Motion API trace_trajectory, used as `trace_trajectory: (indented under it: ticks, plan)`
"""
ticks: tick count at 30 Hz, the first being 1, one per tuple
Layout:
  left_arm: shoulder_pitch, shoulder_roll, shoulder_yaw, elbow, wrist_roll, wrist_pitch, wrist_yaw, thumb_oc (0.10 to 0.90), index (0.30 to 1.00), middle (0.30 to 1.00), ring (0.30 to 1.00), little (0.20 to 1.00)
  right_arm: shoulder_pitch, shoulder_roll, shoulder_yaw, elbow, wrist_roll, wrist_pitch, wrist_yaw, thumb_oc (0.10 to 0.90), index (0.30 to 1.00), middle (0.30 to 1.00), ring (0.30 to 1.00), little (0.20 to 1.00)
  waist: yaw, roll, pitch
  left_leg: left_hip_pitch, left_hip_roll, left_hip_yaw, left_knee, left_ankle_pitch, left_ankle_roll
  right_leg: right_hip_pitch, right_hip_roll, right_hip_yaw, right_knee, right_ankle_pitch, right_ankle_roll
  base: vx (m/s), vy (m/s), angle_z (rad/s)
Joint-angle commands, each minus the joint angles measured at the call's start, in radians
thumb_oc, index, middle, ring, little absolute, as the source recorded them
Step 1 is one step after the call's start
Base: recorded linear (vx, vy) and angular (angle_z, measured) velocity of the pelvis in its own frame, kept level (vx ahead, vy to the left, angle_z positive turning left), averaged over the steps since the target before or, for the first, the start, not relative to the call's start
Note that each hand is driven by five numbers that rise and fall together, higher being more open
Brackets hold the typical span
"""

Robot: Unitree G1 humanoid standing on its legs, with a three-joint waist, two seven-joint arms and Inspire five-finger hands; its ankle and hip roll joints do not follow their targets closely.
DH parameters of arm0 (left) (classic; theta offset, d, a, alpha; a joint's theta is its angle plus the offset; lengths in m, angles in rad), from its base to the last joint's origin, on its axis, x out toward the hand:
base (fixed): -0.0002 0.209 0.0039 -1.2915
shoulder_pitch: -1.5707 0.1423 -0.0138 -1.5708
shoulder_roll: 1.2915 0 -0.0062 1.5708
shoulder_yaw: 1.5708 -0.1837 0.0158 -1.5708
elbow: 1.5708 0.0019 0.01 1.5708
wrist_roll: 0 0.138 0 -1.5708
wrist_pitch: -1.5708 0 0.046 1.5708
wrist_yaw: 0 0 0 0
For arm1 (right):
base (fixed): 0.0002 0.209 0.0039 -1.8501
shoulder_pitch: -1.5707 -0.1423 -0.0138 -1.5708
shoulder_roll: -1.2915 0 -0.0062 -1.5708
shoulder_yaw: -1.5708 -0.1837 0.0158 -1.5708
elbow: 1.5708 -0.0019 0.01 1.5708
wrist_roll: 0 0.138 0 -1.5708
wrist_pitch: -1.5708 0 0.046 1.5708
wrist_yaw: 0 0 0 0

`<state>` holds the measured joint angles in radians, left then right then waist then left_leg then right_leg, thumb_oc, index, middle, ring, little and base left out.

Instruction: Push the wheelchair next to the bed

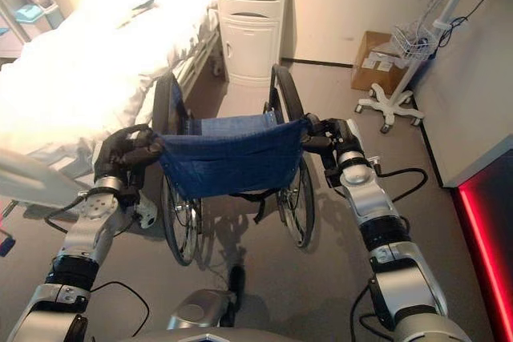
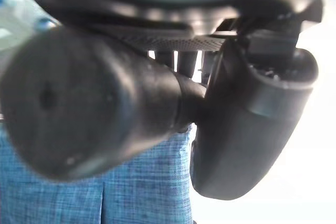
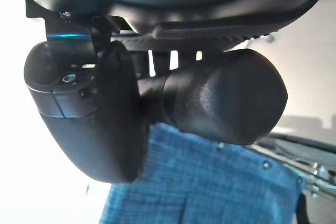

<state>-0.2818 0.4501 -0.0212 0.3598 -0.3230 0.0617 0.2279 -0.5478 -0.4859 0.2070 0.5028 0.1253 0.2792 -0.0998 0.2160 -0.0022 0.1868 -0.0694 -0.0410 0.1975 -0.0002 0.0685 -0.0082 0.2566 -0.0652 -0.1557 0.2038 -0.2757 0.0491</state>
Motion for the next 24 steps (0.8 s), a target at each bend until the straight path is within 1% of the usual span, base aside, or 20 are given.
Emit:
trace_trajectory:
  ticks: [1,2,3,4,5,6,8,9,10,11,12,14,15,16,17,19,22,23,24]
  plan:
    - [0.054,0.042,-0.118,0.084,0.119,0.006,-0.146,0.4,0.3,0.3,0.3,0.3,0.204,-0.059,0.077,-0.004,-0.143,0.008,0.027,0.4,0.3,0.3,0.3,0.3,-0.056,-0.019,-0.047,-0.031,-0.022,-0.023,0.042,-0.026,0.076,-0.045,-0.001,-0.082,0.171,0.222,0.08,0.31,0.255,-0.11]
    - [0.053,0.042,-0.119,0.084,0.122,0.007,-0.148,0.4,0.3,0.3,0.3,0.3,0.209,-0.058,0.074,-0.007,-0.145,0.006,0.027,0.4,0.3,0.3,0.3,0.3,-0.058,-0.017,-0.049,-0.027,-0.022,-0.023,0.038,-0.028,0.078,-0.054,-0.005,-0.083,0.187,0.234,0.084,0.29,0.258,0.02]
    - [0.037,0.045,-0.134,0.088,0.132,0.015,-0.135,0.4,0.3,0.3,0.3,0.3,0.235,-0.049,0.063,-0.024,-0.159,-0.011,0.023,0.4,0.3,0.3,0.3,0.3,-0.07,-0.005,-0.046,0.0,-0.022,-0.024,0.03,-0.039,0.091,-0.105,-0.042,-0.091,0.321,0.285,0.093,0.29,0.239,0.13]
    - [0.03,0.047,-0.14,0.091,0.134,0.019,-0.131,0.4,0.3,0.3,0.3,0.3,0.243,-0.048,0.06,-0.032,-0.163,-0.016,0.017,0.4,0.3,0.3,0.3,0.3,-0.073,-0.001,-0.045,0.005,-0.024,-0.026,0.029,-0.043,0.094,-0.121,-0.053,-0.092,0.363,0.304,0.095,0.28,0.224,0.1]
    - [0.028,0.047,-0.143,0.092,0.135,0.019,-0.128,0.4,0.3,0.3,0.3,0.3,0.246,-0.047,0.061,-0.037,-0.162,-0.015,0.014,0.4,0.3,0.3,0.3,0.3,-0.073,0.0,-0.044,0.008,-0.026,-0.027,0.029,-0.044,0.096,-0.132,-0.057,-0.091,0.379,0.314,0.096,0.24,0.136,0.13]
    - [0.019,0.048,-0.15,0.096,0.139,0.02,-0.113,0.4,0.3,0.3,0.3,0.3,0.245,-0.04,0.069,-0.049,-0.155,-0.014,0.007,0.4,0.3,0.3,0.3,0.3,-0.079,0.003,-0.037,0.02,-0.031,-0.032,0.029,-0.053,0.1,-0.17,-0.071,-0.088,0.383,0.335,0.093,0.19,0.085,0.05]
    - [0.015,0.047,-0.153,0.1,0.139,0.019,-0.11,0.4,0.3,0.3,0.3,0.3,0.242,-0.037,0.073,-0.05,-0.154,-0.014,0.002,0.4,0.3,0.3,0.3,0.3,-0.081,0.004,-0.034,0.023,-0.032,-0.033,0.03,-0.055,0.101,-0.179,-0.073,-0.088,0.374,0.329,0.09,0.15,0.04,-0.01]
    - [0.002,0.043,-0.159,0.115,0.147,0.013,-0.101,0.4,0.3,0.3,0.3,0.3,0.233,-0.029,0.085,-0.051,-0.148,-0.01,-0.01,0.4,0.3,0.3,0.3,0.3,-0.092,0.008,-0.022,0.041,-0.03,-0.038,0.03,-0.06,0.099,-0.218,-0.082,-0.091,0.333,0.31,0.08,0.18,0.003,-0.03]
    - [-0.013,0.044,-0.166,0.133,0.146,0.006,-0.097,0.4,0.3,0.3,0.3,0.3,0.221,-0.025,0.096,-0.05,-0.14,-0.005,-0.019,0.4,0.3,0.3,0.3,0.3,-0.111,0.02,-0.011,0.069,-0.021,-0.054,0.029,-0.067,0.094,-0.282,-0.074,-0.084,0.275,0.303,0.068,0.33,-0.007,-0.04]
    - [-0.031,0.047,-0.175,0.159,0.141,-0.004,-0.098,0.4,0.3,0.3,0.3,0.3,0.216,-0.027,0.103,-0.048,-0.129,0.002,-0.027,0.4,0.3,0.3,0.3,0.3,-0.142,0.022,0.003,0.106,-0.027,-0.079,0.025,-0.087,0.093,-0.355,-0.065,-0.062,0.192,0.324,0.063,0.29,-0.033,-0.05]
    - [-0.039,0.047,-0.178,0.168,0.139,-0.009,-0.102,0.4,0.3,0.3,0.3,0.3,0.22,-0.029,0.104,-0.047,-0.124,0.003,-0.031,0.4,0.3,0.3,0.3,0.3,-0.153,0.017,0.006,0.114,-0.034,-0.089,0.024,-0.095,0.093,-0.376,-0.058,-0.049,0.144,0.336,0.064,0.33,-0.055,0.1]
    - [-0.07,0.041,-0.188,0.191,0.136,-0.019,-0.111,0.4,0.3,0.3,0.3,0.3,0.23,-0.033,0.104,-0.049,-0.111,0.016,-0.037,0.4,0.3,0.3,0.3,0.3,-0.192,-0.001,0.011,0.141,-0.059,-0.12,0.026,-0.125,0.09,-0.405,-0.04,-0.019,-0.003,0.379,0.076,0.31,-0.059,0.53]
    - [-0.077,0.037,-0.191,0.195,0.134,-0.021,-0.111,0.4,0.3,0.3,0.3,0.3,0.233,-0.033,0.105,-0.052,-0.113,0.022,-0.04,0.4,0.3,0.3,0.3,0.3,-0.201,-0.004,0.01,0.147,-0.065,-0.127,0.027,-0.133,0.089,-0.413,-0.037,-0.014,-0.027,0.392,0.08,0.33,-0.028,0.82]
    - [-0.089,0.03,-0.199,0.205,0.127,-0.027,-0.112,0.4,0.3,0.3,0.3,0.3,0.24,-0.034,0.104,-0.063,-0.12,0.036,-0.041,0.4,0.3,0.3,0.3,0.3,-0.221,-0.009,0.008,0.162,-0.077,-0.142,0.031,-0.15,0.09,-0.434,-0.032,-0.002,-0.068,0.417,0.089,0.21,-0.007,0.7]
    - [-0.09,0.03,-0.199,0.205,0.127,-0.027,-0.112,0.4,0.3,0.3,0.3,0.3,0.24,-0.034,0.104,-0.063,-0.12,0.036,-0.041,0.4,0.3,0.3,0.3,0.3,-0.221,-0.008,0.009,0.162,-0.076,-0.143,0.031,-0.15,0.09,-0.433,-0.031,-0.002,-0.068,0.417,0.089,0.32,-0.014,0.78]
    - [-0.103,0.016,-0.208,0.207,0.115,-0.023,-0.111,0.4,0.3,0.3,0.3,0.3,0.261,-0.038,0.088,-0.092,-0.148,0.061,-0.021,0.4,0.3,0.3,0.3,0.3,-0.252,-0.015,0.004,0.193,-0.092,-0.156,0.047,-0.185,0.094,-0.483,-0.027,0.001,-0.113,0.448,0.1,0.42,-0.061,0.6]
    - [-0.102,0.011,-0.205,0.2,0.108,-0.02,-0.112,0.4,0.3,0.3,0.3,0.3,0.271,-0.042,0.078,-0.109,-0.159,0.074,-0.01,0.4,0.3,0.3,0.3,0.3,-0.263,-0.02,0.0,0.207,-0.097,-0.157,0.061,-0.205,0.096,-0.49,-0.02,-0.004,-0.119,0.457,0.103,0.29,-0.105,0.49]
    - [-0.101,0.004,-0.203,0.193,0.114,-0.021,-0.12,0.4,0.3,0.3,0.3,0.3,0.273,-0.044,0.071,-0.111,-0.171,0.081,-0.002,0.4,0.3,0.3,0.3,0.3,-0.269,-0.026,-0.006,0.208,-0.105,-0.163,0.086,-0.227,0.101,-0.49,-0.017,0.003,-0.103,0.464,0.1,0.34,-0.176,0.16]
    - [-0.1,0.003,-0.203,0.193,0.115,-0.025,-0.124,0.4,0.3,0.3,0.3,0.3,0.271,-0.048,0.07,-0.109,-0.168,0.082,-0.003,0.4,0.3,0.3,0.3,0.3,-0.27,-0.03,-0.009,0.206,-0.108,-0.163,0.101,-0.238,0.103,-0.483,-0.014,0.006,-0.098,0.457,0.097,0.36,-0.215,0.17]
